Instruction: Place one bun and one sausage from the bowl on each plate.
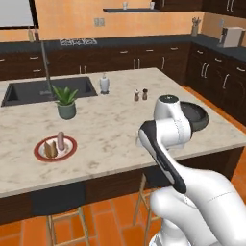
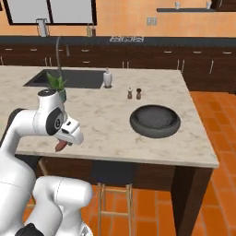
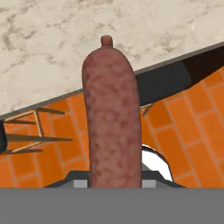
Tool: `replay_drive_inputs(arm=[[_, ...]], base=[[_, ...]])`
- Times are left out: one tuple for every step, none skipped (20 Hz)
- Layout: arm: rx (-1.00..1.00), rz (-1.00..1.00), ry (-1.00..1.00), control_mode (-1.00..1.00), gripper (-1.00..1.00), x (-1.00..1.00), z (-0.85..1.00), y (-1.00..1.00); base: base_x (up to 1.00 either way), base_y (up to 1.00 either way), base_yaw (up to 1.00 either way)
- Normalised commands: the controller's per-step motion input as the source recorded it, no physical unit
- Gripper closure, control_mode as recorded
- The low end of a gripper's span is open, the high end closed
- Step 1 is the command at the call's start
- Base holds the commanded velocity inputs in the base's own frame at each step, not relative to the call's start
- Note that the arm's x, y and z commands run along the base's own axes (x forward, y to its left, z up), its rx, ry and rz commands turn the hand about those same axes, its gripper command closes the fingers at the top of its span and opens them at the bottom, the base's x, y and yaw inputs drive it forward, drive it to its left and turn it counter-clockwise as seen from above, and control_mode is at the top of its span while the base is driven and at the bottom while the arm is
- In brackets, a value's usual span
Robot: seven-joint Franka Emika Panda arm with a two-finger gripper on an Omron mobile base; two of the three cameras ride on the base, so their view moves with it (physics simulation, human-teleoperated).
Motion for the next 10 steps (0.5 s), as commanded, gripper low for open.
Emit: replay_drive_inputs(arm=[[0.0,0.0,0.0,1.0,1.0,0.0,0.0,0.0],[0.0,0.0,0.0,1.0,1.0,0.0,0.0,0.0],[0.0,0.0,0.0,1.0,1.0,0.0,0.0,0.0],[0.0,0.0,0.0,1.0,1.0,0.0,0.0,0.0],[0.0,0.0,0.0,1.0,1.0,0.0,0.0,0.0],[0.0,0.0,0.0,1.0,1.0,0.0,0.0,0.0],[0.0,0.0,0.0,1.0,1.0,0.0,0.0,0.0],[0.0,0.0,0.0,1.0,1.0,0.0,0.0,0.0],[0.0,0.0,0.0,1.0,1.0,0.0,0.0,0.0],[0.0,0.0,0.0,1.0,1.0,0.0,0.0,0.0]], base=[[-0.18,1.0,0.08],[-0.14,1.0,0.07],[-0.14,1.0,0.07],[-0.17,1.0,0.07],[-0.27,1.0,0.07],[-0.21,1.0,0.06],[-0.07,1.0,0.05],[0.0,1.0,0.0],[0.0,1.0,0.0],[0.0,1.0,0.0]])
